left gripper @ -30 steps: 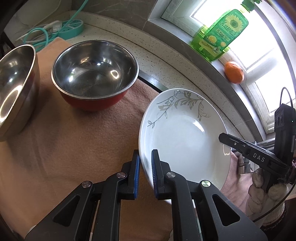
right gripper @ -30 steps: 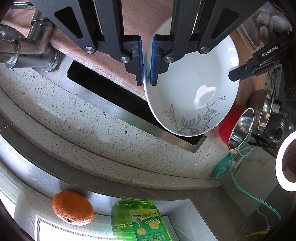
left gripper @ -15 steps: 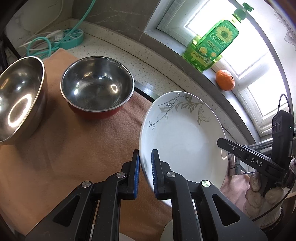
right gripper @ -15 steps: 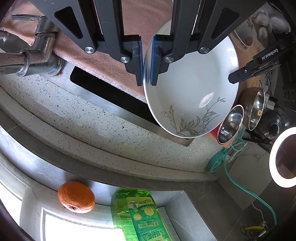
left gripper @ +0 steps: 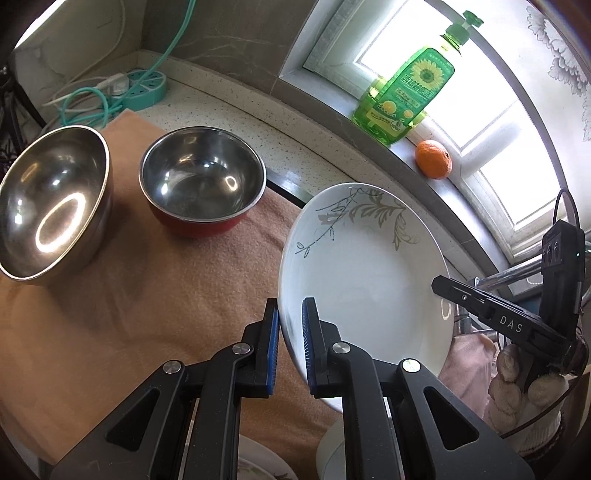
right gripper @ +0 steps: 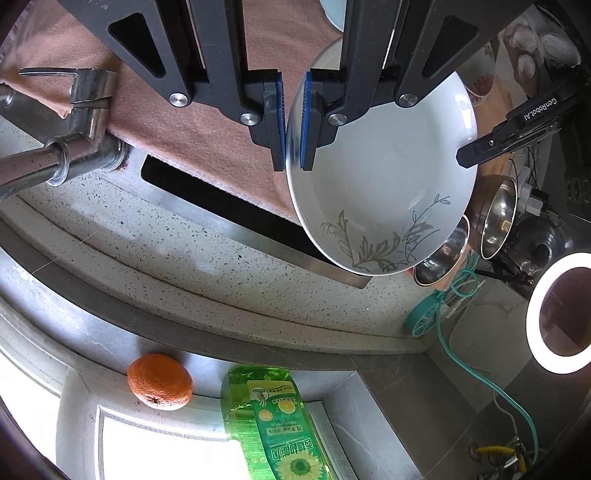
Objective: Organize plates and bowls
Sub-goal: 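Lift the white plate with both tools and carry it toward the floral stack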
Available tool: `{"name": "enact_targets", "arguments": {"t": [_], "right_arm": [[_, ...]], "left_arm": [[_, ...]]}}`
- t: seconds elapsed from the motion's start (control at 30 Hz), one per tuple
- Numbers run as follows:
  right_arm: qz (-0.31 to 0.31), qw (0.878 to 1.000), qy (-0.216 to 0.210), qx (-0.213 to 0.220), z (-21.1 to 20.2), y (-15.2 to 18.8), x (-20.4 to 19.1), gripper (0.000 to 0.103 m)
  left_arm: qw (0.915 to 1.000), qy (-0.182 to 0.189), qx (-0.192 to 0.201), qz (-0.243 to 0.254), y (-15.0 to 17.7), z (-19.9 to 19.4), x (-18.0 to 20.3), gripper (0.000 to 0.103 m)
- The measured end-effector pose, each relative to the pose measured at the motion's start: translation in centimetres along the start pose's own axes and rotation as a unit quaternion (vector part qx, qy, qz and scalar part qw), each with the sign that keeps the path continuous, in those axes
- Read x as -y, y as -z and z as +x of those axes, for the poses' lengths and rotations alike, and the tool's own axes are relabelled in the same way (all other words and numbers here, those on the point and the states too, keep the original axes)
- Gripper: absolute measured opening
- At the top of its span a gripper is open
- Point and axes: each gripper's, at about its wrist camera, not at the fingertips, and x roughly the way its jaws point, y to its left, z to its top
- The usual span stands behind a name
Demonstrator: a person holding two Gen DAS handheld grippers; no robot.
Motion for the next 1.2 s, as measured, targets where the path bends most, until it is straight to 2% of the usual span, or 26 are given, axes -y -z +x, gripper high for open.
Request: {"name": "enact_targets", "arguments": {"t": [1.2], "right_arm": [[0.022, 0.999, 0.013, 0.022, -3.7, 5.3, -6.4, 0.007]], "left_arm": [[0.9992, 0.025, 0.011, 0.028, 2.9, -6.2, -3.7, 0.010]]}}
